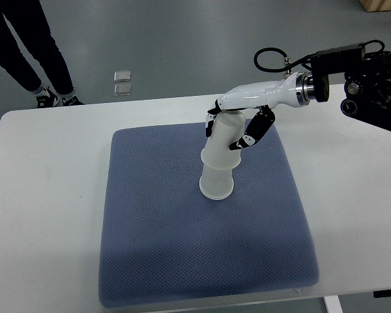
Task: Stack paper cups
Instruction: 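Lower the held cup onto the inverted cup, nesting it on top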
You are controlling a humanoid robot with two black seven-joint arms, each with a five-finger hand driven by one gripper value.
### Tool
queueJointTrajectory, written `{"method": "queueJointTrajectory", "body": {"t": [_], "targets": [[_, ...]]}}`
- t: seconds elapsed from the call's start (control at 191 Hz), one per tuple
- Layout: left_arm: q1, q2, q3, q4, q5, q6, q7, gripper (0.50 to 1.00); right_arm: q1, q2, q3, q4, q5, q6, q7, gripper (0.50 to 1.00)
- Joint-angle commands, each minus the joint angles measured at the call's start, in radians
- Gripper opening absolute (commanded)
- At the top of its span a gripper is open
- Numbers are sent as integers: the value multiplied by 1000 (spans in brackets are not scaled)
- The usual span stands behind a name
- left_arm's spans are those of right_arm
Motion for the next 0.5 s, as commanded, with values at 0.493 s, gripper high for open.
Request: {"method": "queueJointTrajectory", "body": {"t": [0.493], "targets": [[0, 0, 0, 0, 0, 0, 0, 1000, -48, 19, -2, -17, -6, -24, -1, 756]]}}
